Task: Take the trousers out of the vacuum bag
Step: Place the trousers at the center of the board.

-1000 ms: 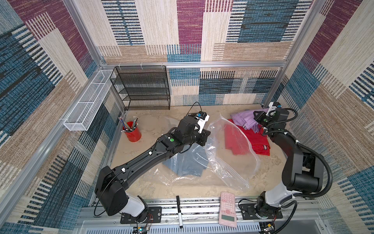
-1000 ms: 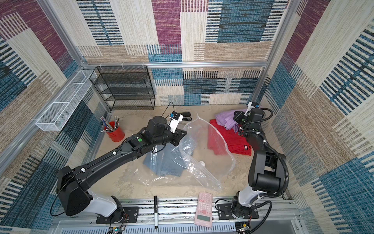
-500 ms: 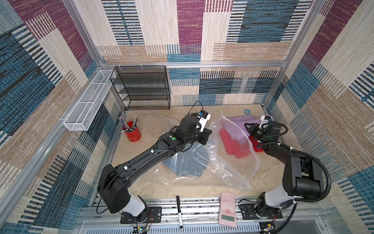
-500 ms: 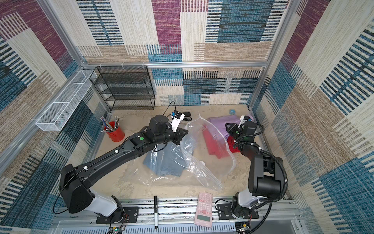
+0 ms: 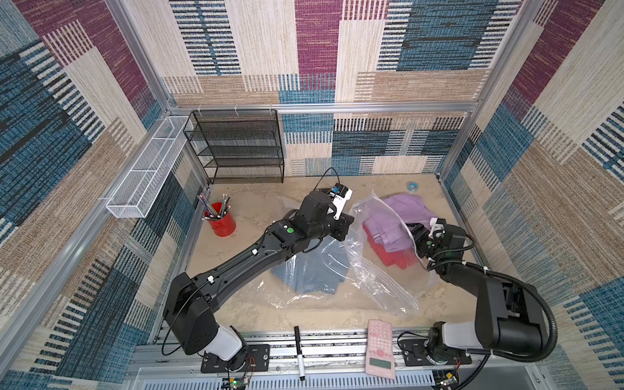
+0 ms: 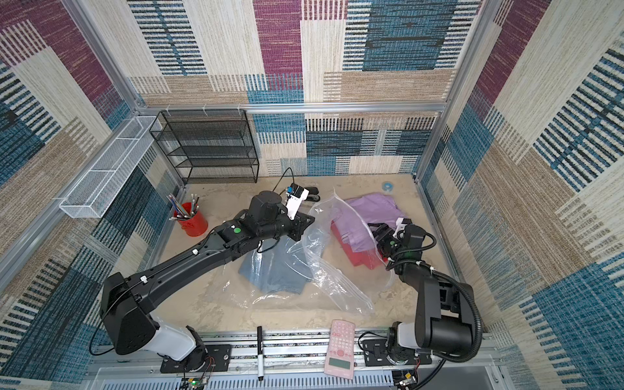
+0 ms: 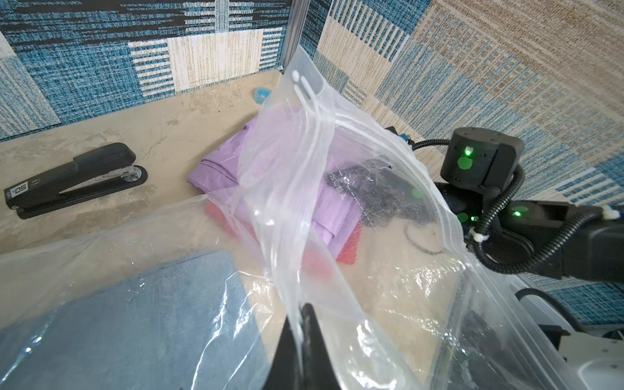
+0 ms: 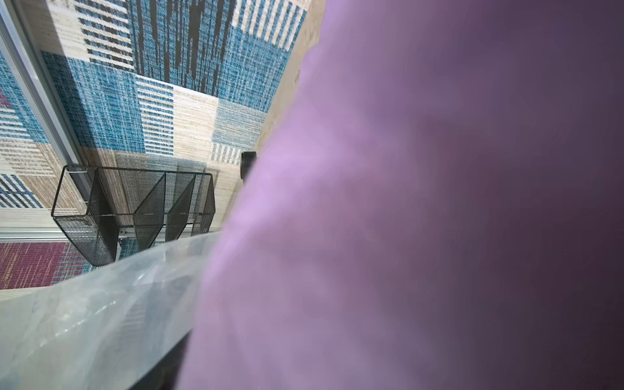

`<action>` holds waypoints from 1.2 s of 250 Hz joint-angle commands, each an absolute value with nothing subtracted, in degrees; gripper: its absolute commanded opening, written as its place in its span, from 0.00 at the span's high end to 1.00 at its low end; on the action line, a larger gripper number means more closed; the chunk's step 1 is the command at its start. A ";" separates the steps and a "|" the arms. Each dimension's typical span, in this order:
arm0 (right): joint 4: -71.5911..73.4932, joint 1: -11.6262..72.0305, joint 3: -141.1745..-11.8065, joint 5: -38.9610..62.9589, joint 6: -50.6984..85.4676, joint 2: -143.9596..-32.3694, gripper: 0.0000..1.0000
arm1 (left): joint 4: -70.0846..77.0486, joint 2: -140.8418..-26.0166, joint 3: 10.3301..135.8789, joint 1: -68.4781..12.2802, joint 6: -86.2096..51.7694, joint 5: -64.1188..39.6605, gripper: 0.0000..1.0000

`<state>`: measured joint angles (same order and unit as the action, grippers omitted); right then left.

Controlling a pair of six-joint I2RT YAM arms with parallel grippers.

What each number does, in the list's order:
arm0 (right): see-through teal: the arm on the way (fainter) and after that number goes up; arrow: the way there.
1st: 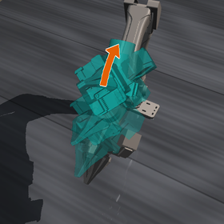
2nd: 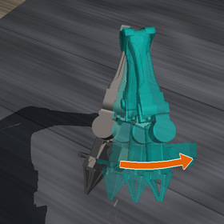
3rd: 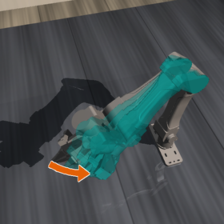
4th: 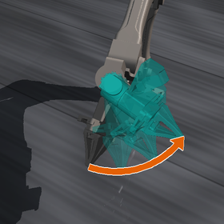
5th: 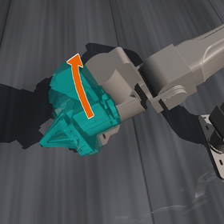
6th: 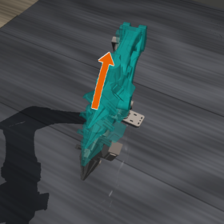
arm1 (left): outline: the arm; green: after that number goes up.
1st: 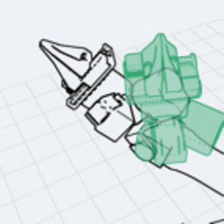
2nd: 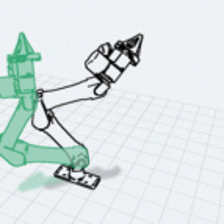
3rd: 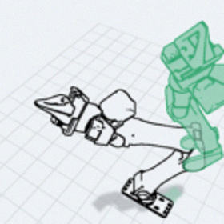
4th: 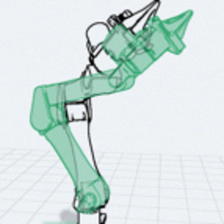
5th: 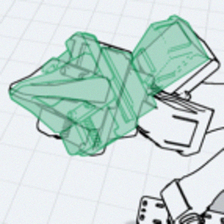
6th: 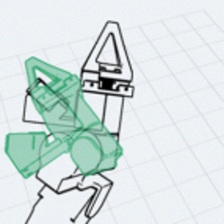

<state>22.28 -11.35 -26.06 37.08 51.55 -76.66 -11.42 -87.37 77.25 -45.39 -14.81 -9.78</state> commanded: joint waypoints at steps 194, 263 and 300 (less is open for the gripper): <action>9.30 -11.38 -21.25 28.78 49.29 -49.50 0.09 | -12.50 -88.55 80.11 -44.82 -13.54 -10.13 1.00; 5.72 -11.39 -16.82 28.61 49.95 -46.78 0.10 | -12.47 -88.74 80.52 -44.82 -13.54 -10.28 1.00; -4.10 -11.51 -14.30 26.76 52.56 -43.78 0.00 | -12.66 -88.78 80.89 -44.82 -13.20 -10.25 1.00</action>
